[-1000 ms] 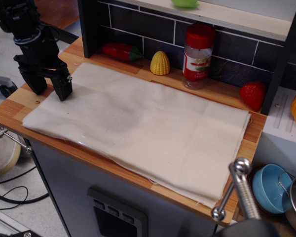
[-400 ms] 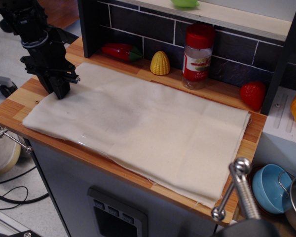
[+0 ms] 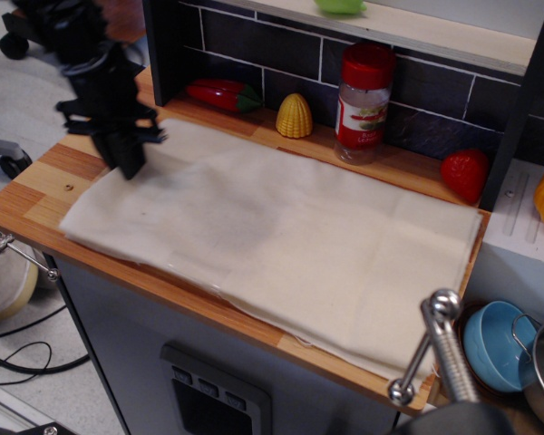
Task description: Fold cloth in half
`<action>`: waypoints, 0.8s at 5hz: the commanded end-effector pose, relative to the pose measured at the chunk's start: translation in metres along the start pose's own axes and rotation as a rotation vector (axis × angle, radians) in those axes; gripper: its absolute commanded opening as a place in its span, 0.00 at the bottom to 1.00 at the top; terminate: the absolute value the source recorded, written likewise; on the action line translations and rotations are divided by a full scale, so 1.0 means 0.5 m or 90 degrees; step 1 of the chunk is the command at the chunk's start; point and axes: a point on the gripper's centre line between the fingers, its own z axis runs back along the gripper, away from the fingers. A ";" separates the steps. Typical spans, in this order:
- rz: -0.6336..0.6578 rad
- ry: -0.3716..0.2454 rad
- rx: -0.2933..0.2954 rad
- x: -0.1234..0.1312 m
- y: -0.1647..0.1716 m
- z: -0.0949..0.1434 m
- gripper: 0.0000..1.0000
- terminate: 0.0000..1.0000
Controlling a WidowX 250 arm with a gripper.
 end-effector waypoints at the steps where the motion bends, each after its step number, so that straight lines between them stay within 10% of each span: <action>1: 0.018 -0.039 -0.051 0.029 -0.096 0.142 0.00 0.00; 4: 0.050 -0.052 -0.117 -0.033 -0.301 0.187 0.00 0.00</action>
